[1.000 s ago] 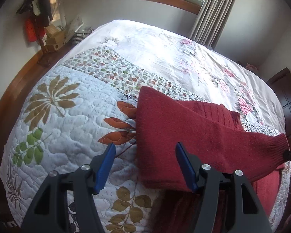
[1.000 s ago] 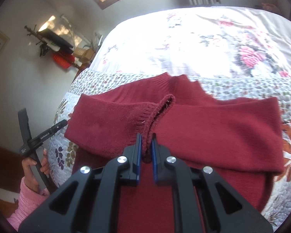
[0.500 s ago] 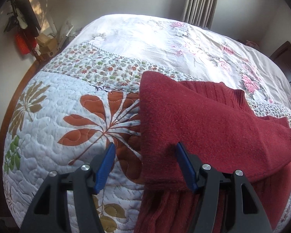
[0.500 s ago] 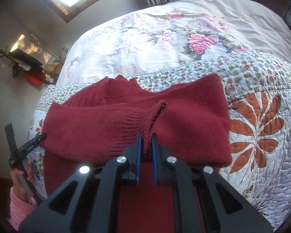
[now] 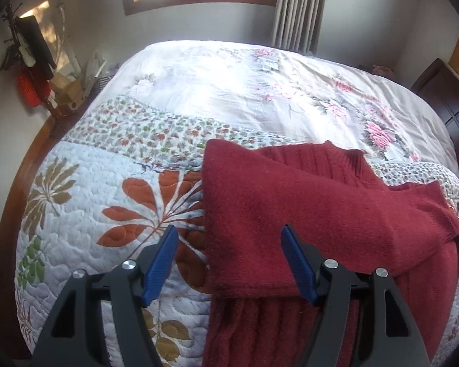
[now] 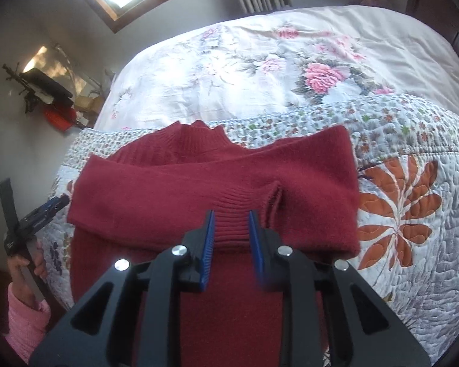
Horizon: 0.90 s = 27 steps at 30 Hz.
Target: Fold small clothes
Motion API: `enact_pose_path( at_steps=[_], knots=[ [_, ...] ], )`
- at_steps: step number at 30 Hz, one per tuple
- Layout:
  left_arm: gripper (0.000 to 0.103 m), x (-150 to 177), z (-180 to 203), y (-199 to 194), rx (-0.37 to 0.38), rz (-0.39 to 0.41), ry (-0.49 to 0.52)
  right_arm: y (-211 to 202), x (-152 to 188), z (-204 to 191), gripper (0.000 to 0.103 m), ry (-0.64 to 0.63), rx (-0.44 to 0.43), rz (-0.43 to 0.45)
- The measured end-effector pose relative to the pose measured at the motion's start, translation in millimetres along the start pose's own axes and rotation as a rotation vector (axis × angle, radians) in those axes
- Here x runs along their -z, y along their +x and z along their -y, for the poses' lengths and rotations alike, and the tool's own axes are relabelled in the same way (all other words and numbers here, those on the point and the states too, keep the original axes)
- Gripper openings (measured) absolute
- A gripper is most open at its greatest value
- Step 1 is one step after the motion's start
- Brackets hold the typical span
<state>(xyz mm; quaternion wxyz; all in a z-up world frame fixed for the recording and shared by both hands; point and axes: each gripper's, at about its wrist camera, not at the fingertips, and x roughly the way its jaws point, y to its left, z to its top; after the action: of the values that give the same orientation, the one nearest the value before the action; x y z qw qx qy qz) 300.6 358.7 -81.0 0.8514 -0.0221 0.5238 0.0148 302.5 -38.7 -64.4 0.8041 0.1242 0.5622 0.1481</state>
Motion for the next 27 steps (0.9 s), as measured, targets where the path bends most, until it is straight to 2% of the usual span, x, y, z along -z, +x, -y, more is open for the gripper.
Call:
enact_pose_path(
  at_steps=[2,6,7,11,14,17,19,23,27],
  knots=[
    [0.07,1,8,6,0.0,-0.013,0.023,6,-1,-3,0.023,0.008,-0.025,-0.024],
    [0.07,12,11,30,-0.02,-0.075,0.032,30,6,6,0.023,0.053,0.013,-0.085],
    [0.07,15,8,37,-0.026,-0.094,0.028,35,8,10,0.02,0.066,0.017,-0.096],
    [0.077,23,-4,54,0.012,-0.118,-0.02,44,18,18,0.017,0.091,0.003,-0.097],
    [0.078,22,-2,53,-0.002,-0.118,-0.013,46,20,16,0.017,0.072,0.019,-0.096],
    [0.076,23,-3,40,0.007,-0.116,-0.026,31,22,12,0.025,0.088,-0.007,-0.07],
    [0.076,27,-8,21,0.04,-0.092,-0.04,12,28,7,0.042,0.071,-0.014,-0.033],
    [0.082,57,-26,-20,0.055,-0.059,-0.005,-26,63,1,0.045,0.008,-0.023,-0.002],
    [0.082,111,-49,-44,0.049,-0.092,0.019,-47,116,3,0.05,-0.026,-0.021,-0.018]
  ],
)
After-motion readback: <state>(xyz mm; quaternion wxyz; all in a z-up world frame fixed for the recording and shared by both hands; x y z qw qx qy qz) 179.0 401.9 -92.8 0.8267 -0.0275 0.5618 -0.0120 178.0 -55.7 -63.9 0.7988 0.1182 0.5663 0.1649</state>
